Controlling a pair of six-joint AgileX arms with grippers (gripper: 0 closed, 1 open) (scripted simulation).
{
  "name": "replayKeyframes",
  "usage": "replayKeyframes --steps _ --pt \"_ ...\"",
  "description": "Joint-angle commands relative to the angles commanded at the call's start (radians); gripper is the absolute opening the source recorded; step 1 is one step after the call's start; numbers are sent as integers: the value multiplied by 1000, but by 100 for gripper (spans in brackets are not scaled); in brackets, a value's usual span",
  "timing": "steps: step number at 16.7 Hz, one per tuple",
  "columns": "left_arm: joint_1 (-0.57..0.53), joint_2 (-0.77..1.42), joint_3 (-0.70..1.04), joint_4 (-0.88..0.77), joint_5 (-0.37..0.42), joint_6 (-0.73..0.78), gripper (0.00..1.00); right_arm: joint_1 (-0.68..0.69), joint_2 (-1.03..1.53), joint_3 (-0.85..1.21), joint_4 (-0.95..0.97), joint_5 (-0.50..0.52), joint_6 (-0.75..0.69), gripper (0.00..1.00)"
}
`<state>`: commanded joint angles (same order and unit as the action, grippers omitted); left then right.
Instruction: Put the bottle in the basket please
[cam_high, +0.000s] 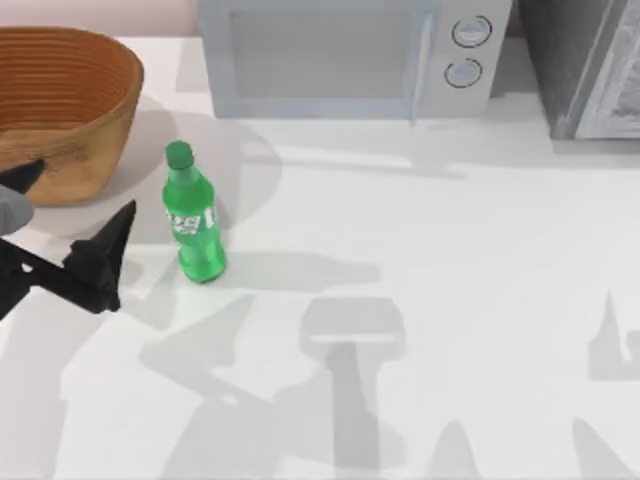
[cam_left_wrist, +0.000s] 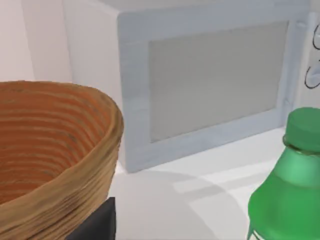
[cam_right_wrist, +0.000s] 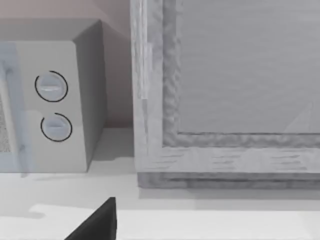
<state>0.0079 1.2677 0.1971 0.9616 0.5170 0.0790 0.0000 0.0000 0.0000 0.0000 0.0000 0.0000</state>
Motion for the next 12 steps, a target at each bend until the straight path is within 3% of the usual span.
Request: replayKeyframes --steps 6,12 --pt "4 570 79 414 204 32 100 0 0 0 0 0 0 100" --pt "8 789 125 609 319 50 100 0 0 0 0 0 0 100"
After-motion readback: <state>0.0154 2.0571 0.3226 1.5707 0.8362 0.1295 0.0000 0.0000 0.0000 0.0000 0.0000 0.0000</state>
